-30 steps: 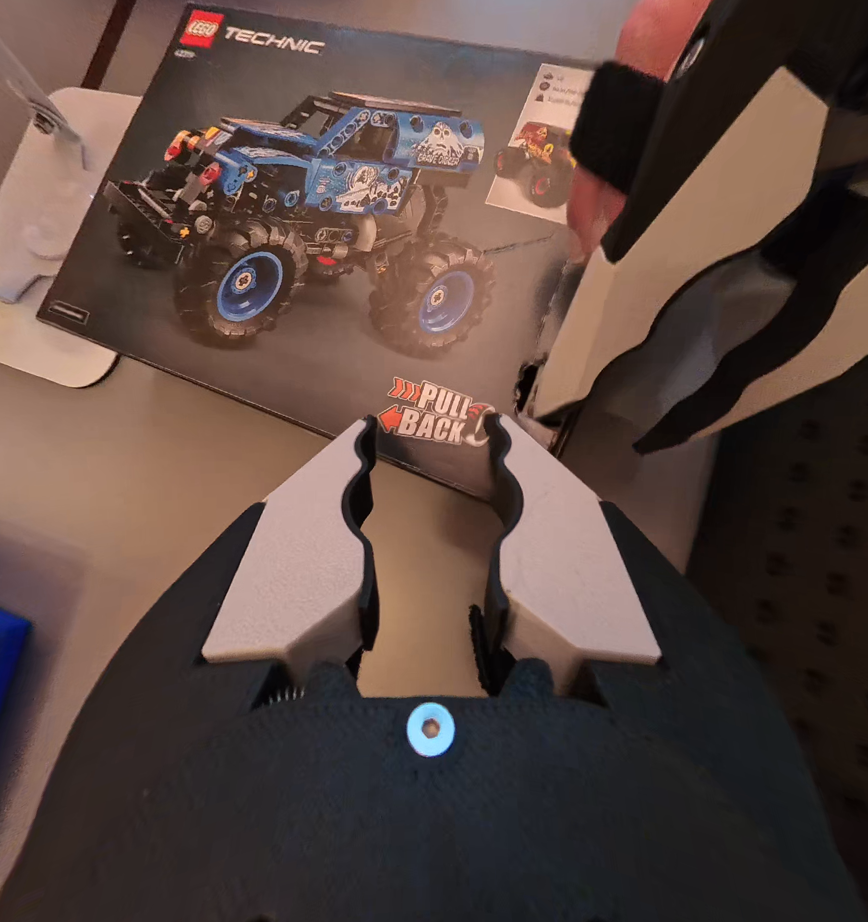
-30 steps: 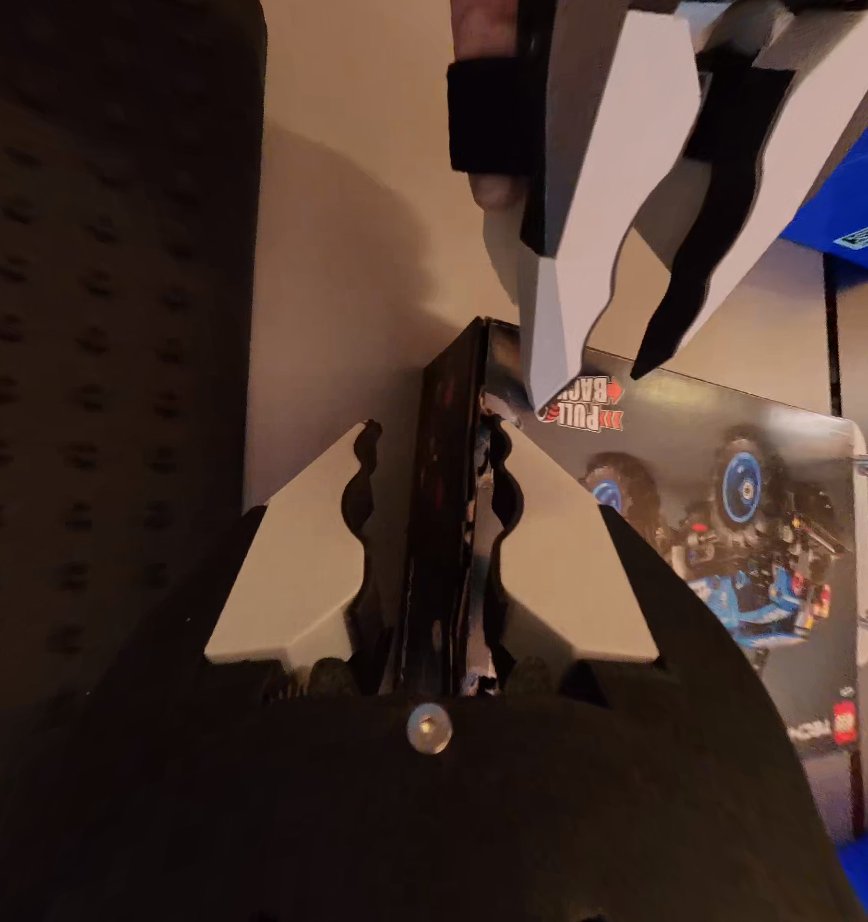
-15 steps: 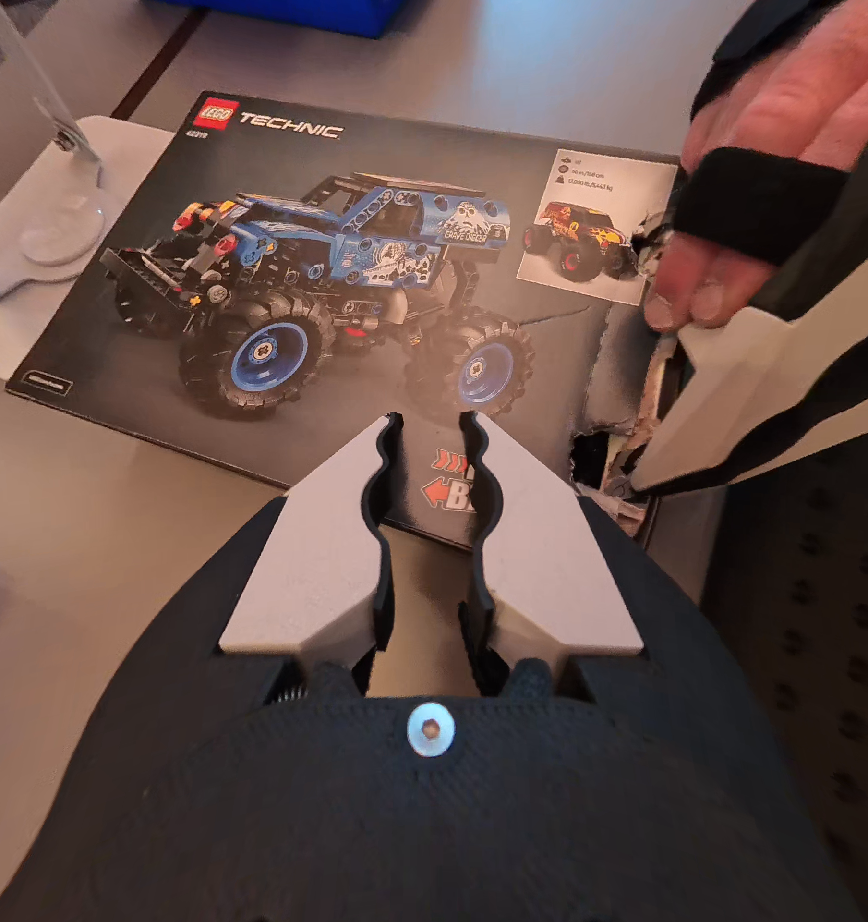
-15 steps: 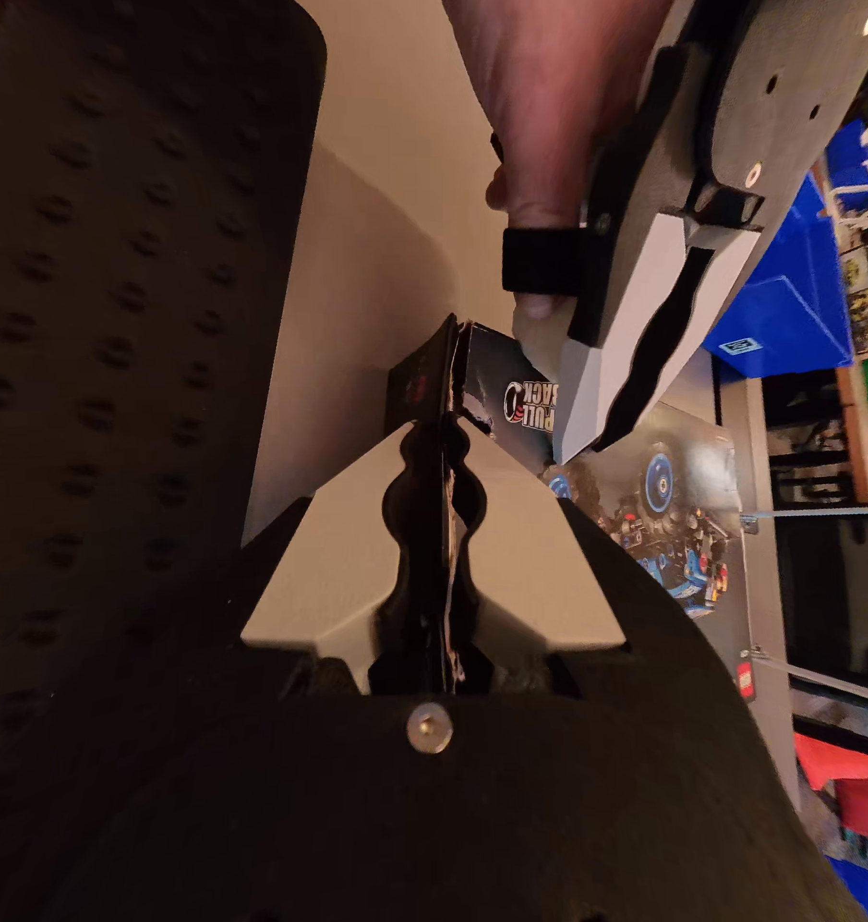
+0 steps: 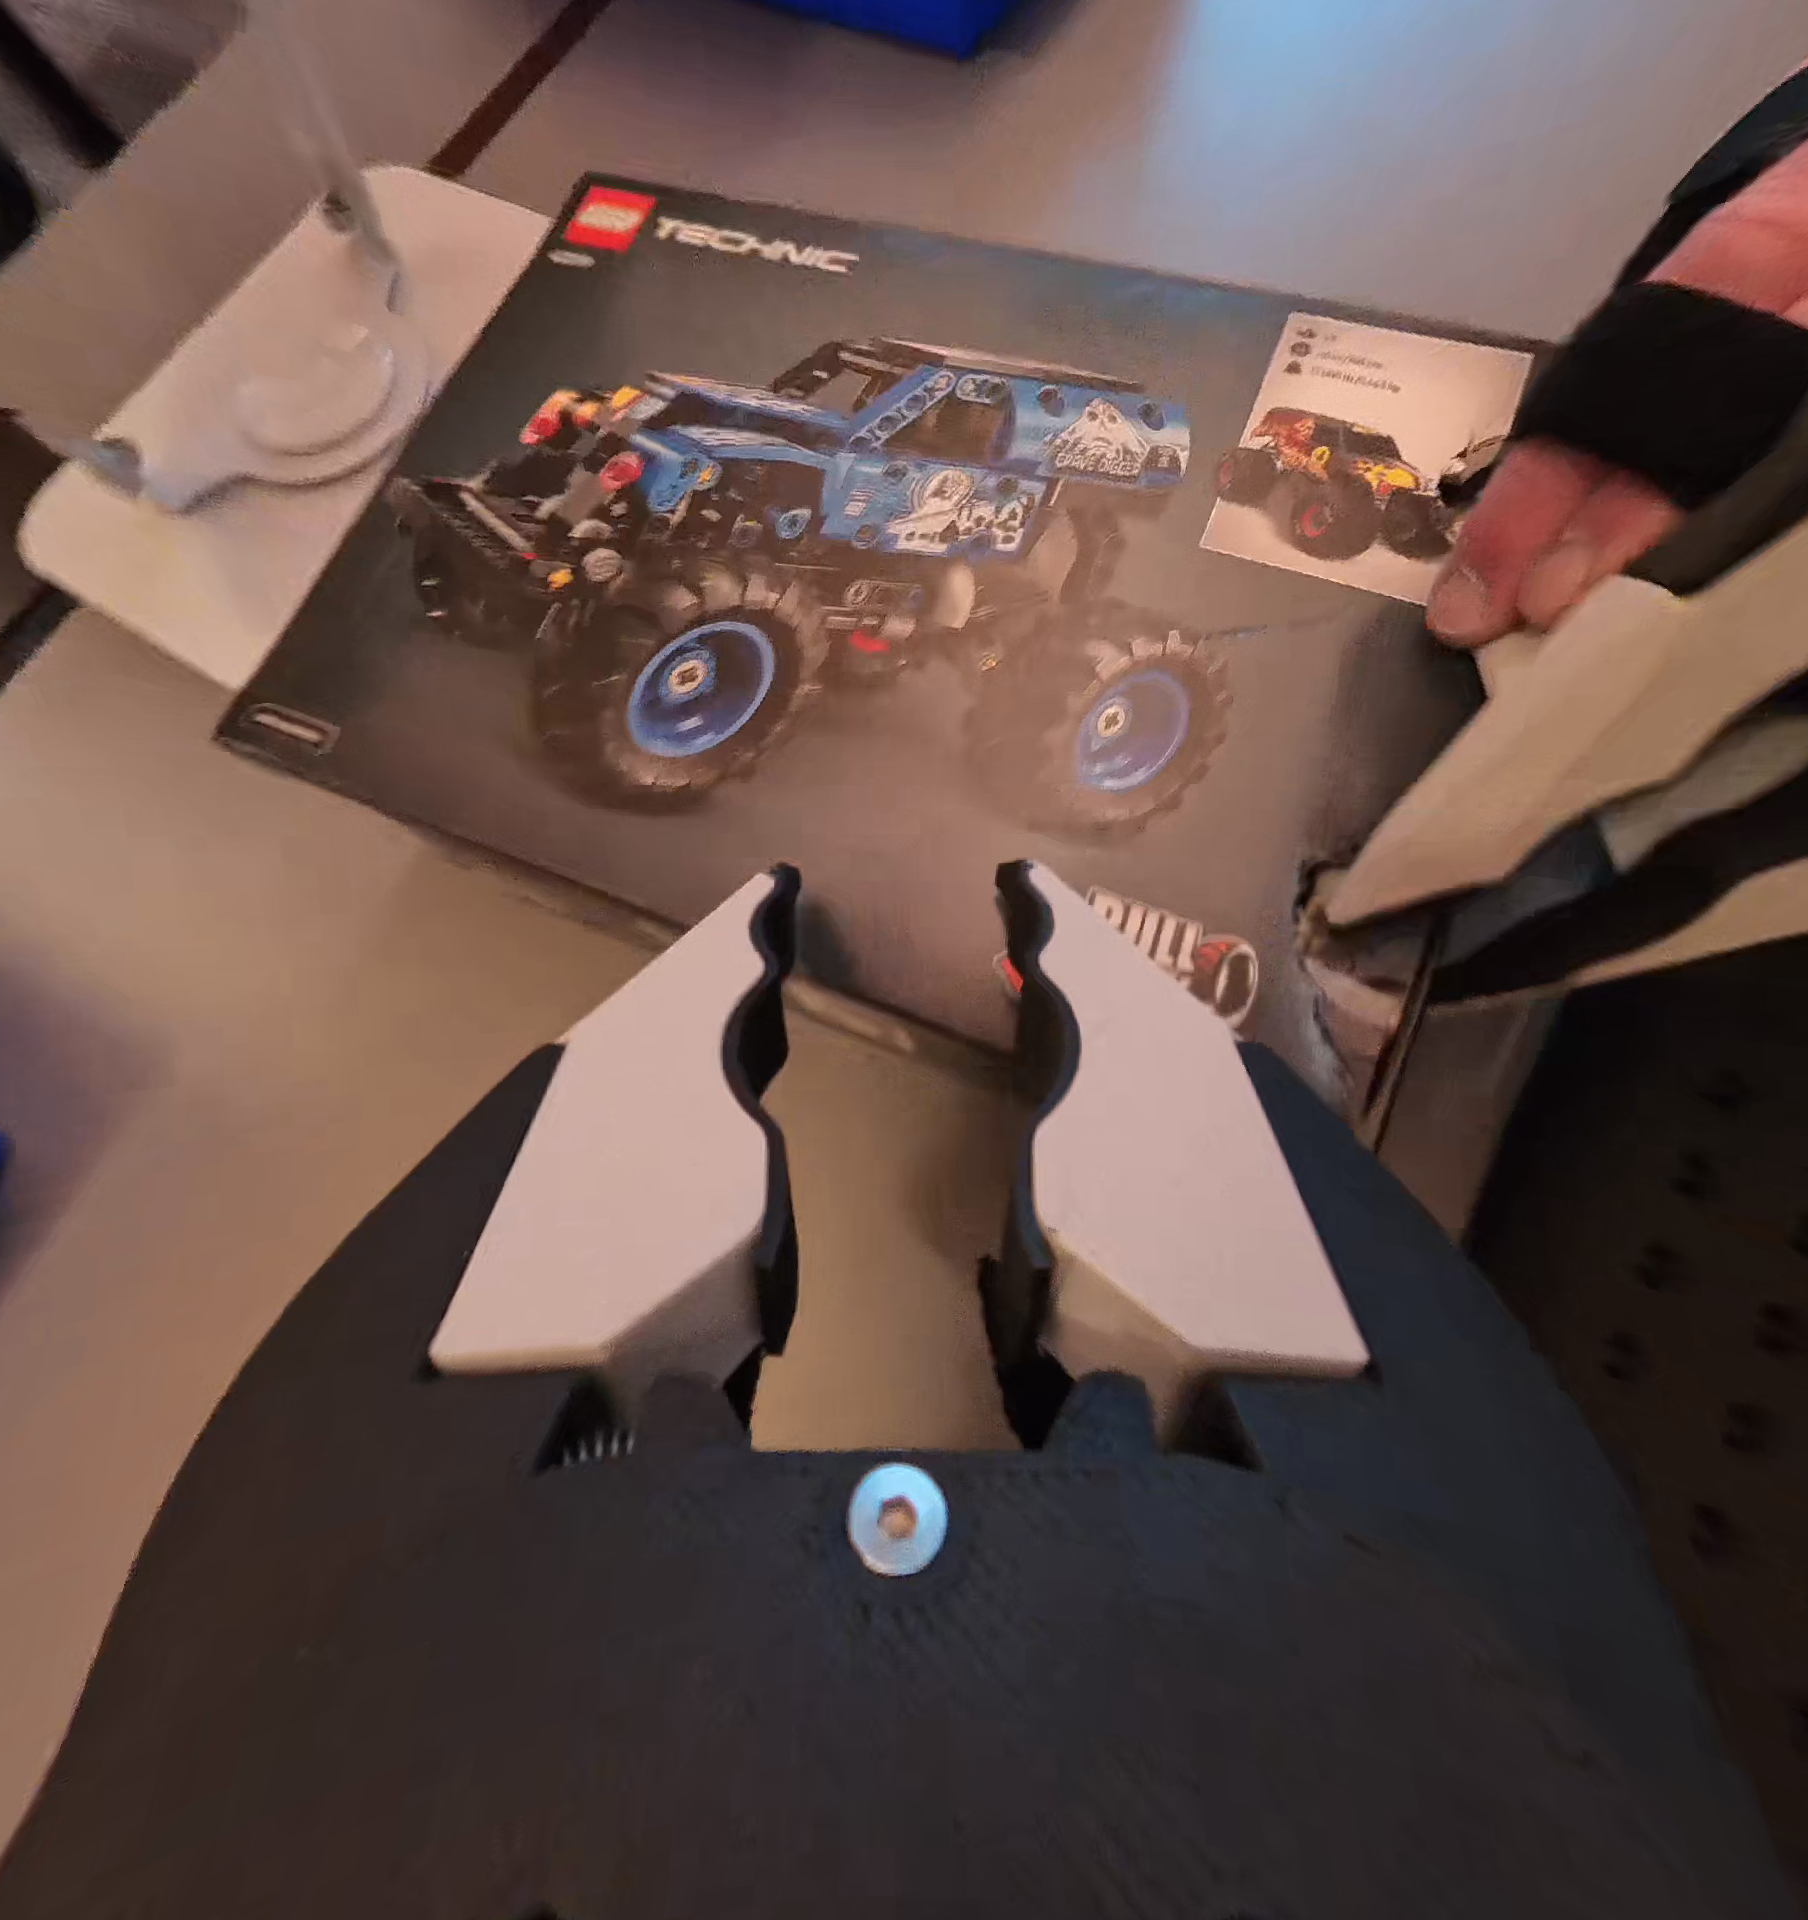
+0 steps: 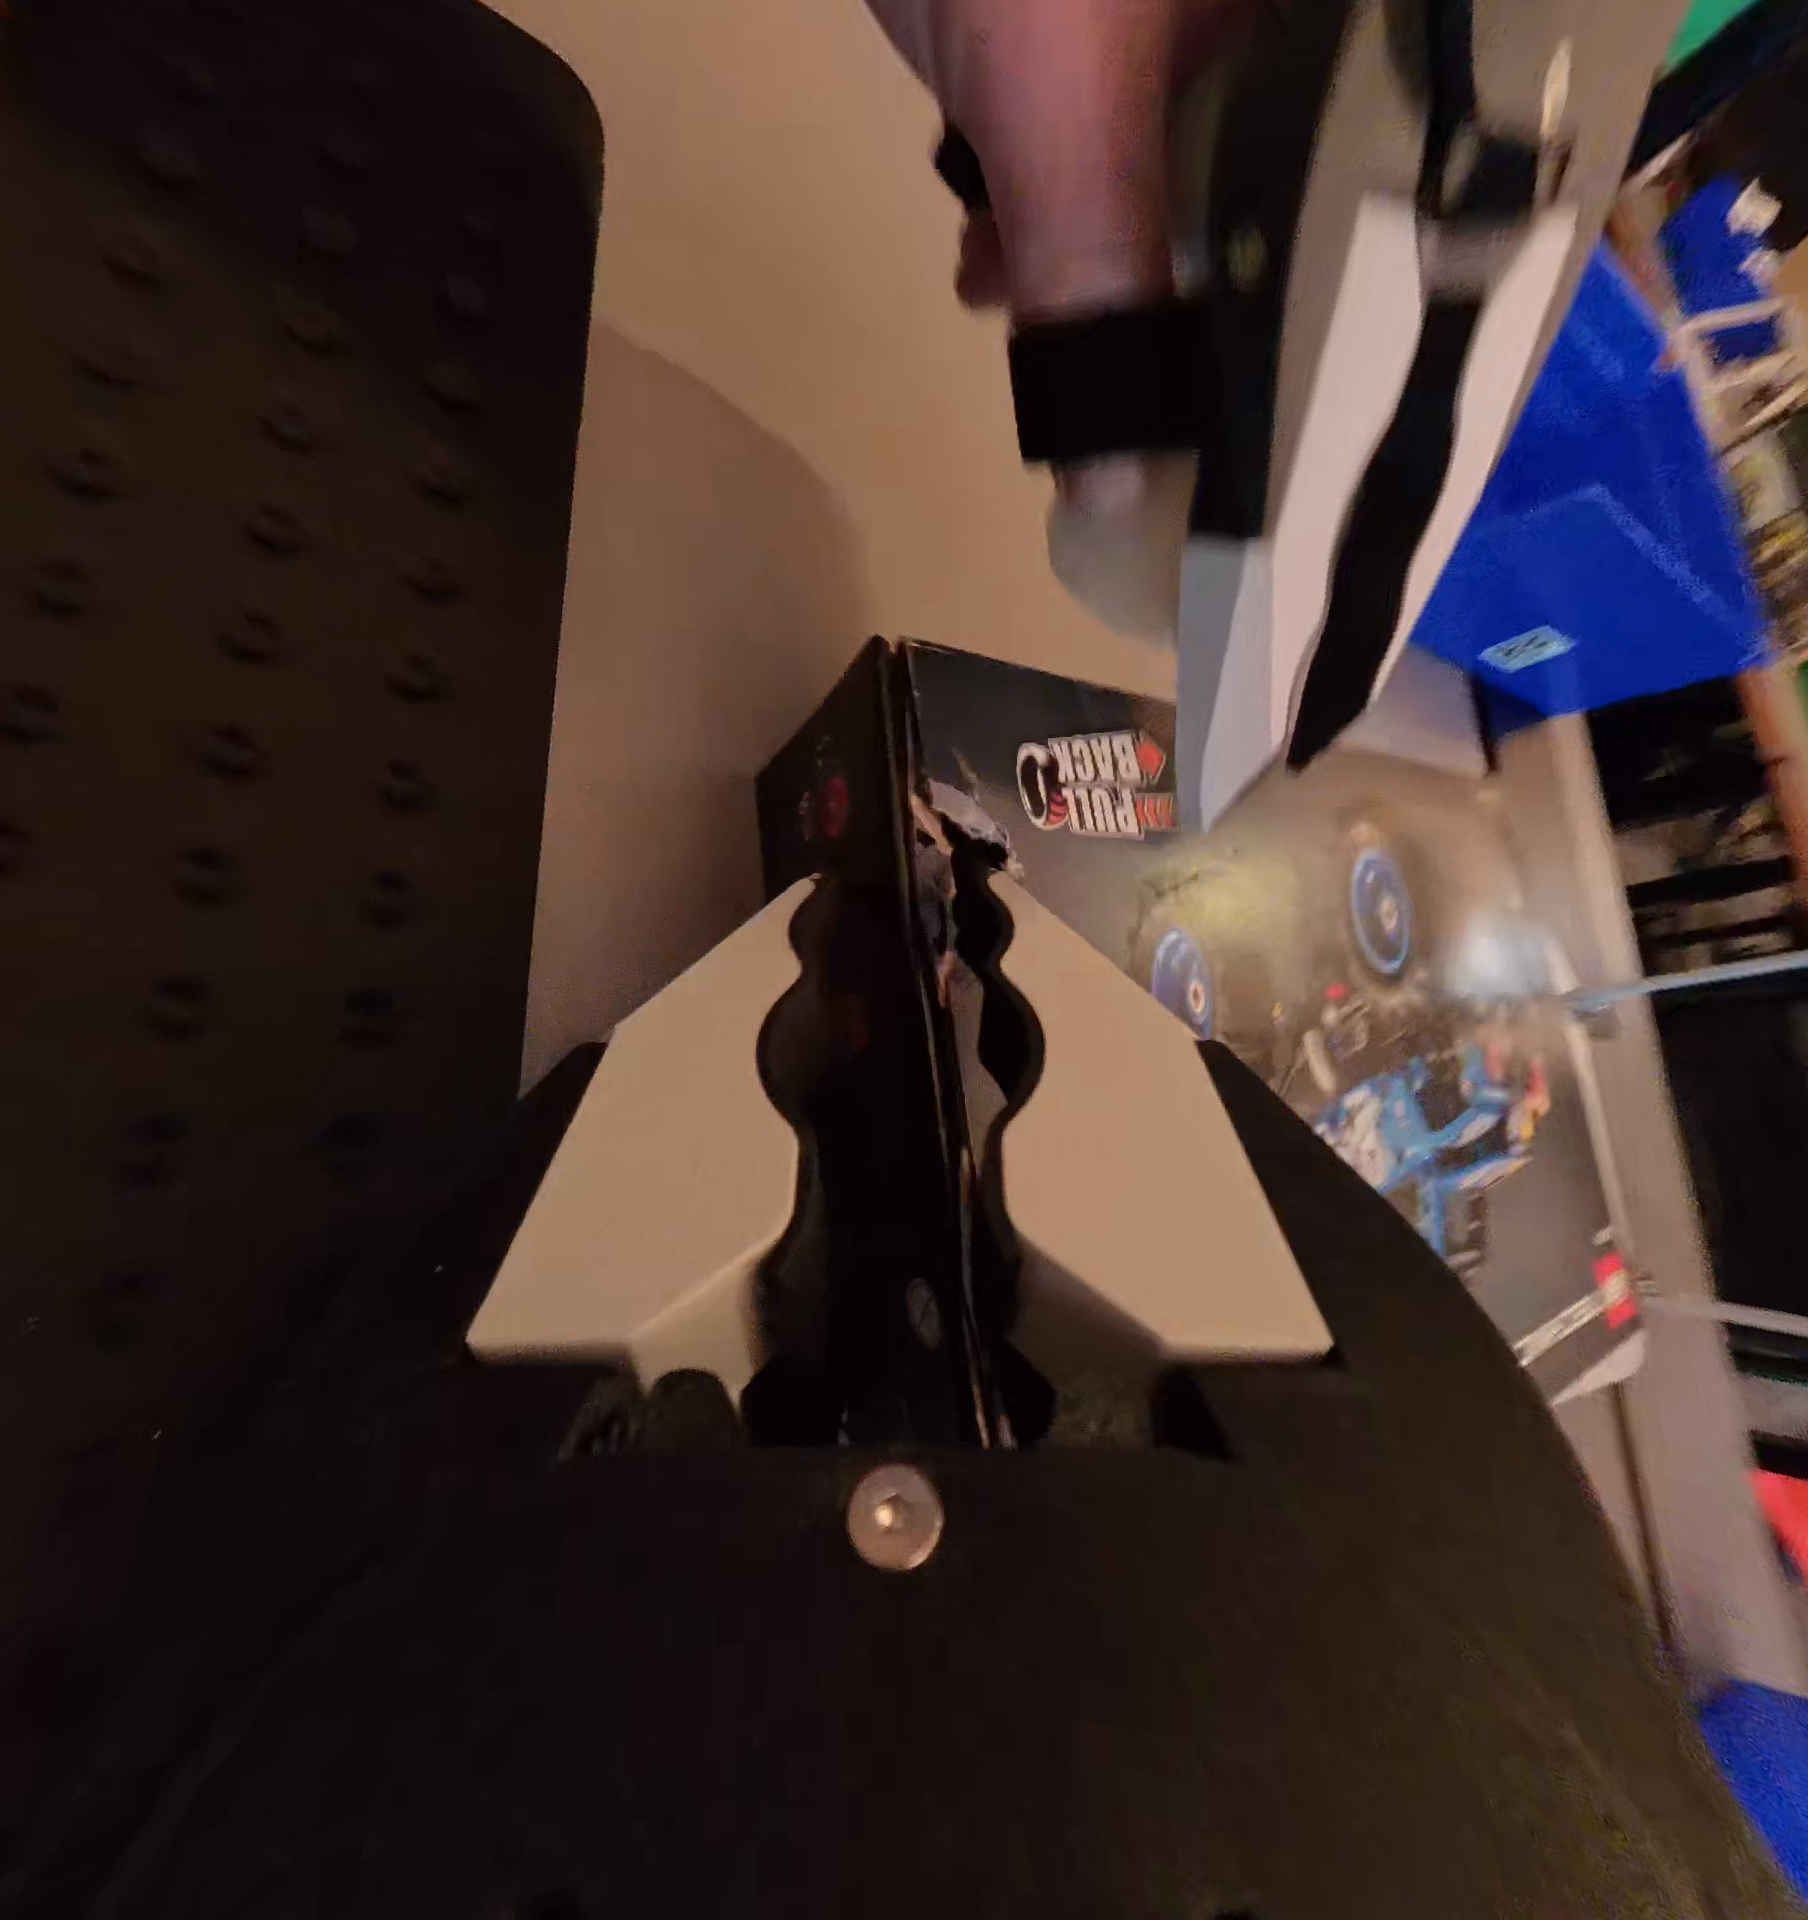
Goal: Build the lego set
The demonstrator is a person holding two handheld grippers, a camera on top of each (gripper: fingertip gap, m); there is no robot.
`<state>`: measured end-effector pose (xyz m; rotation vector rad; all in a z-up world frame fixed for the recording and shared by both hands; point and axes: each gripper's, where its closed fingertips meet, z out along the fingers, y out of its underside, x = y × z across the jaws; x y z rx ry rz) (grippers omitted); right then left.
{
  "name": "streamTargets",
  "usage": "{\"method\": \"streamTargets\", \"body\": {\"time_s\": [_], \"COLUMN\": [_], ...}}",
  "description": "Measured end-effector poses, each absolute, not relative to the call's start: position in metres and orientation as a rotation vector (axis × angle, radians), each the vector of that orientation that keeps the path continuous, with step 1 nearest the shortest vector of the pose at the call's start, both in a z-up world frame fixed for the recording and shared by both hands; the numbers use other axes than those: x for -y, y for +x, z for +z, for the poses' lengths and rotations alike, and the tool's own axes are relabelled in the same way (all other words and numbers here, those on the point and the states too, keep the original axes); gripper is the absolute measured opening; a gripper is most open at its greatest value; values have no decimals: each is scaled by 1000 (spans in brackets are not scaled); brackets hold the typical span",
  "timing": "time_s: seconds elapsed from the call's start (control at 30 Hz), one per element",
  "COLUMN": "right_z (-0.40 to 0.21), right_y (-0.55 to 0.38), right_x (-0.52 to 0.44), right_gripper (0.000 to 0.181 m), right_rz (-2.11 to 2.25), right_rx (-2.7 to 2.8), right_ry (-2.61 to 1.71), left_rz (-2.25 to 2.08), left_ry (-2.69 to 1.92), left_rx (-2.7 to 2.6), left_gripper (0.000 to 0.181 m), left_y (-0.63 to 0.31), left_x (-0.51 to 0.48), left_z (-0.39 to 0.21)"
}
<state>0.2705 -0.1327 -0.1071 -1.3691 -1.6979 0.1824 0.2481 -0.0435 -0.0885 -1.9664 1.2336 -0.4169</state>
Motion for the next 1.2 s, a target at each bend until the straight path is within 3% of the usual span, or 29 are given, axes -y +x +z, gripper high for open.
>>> {"method": "streamTargets", "body": {"time_s": [0.07,0.27,0.53,0.6,0.73,0.87,1.03,1.2], "right_z": [-103,-94,-106,-106,-102,-96,-109,-116], "right_y": [273,282,318,332,348,327,294,313], "right_x": [134,139,104,90,87,113,130,117], "right_gripper": [24,27,31,31,29,41,59,46], "right_rz": [269,374,325,248,238,403,445,386], "right_rx": [1681,1713,1691,1683,1639,1533,1444,1426], "right_ry": [-1399,-1444,-1493,-1499,-1554,-1647,-1710,-1787], "left_rz": [-441,-383,-478,-574,-487,-429,-506,-627], "left_ry": [-1963,-1968,-1910,-1925,-1888,-1811,-1856,-1850], "left_rx": [-1189,-1206,-1220,-1200,-1226,-1387,-1488,-1436], "left_gripper": [35,50,45,58,58,50,60,62], "left_y": [239,236,279,284,277,273,264,285], "left_x": [57,93,98,101,90,76,45,49], "left_z": [-78,-92,-96,-95,-91,-80,-91,-97]}}
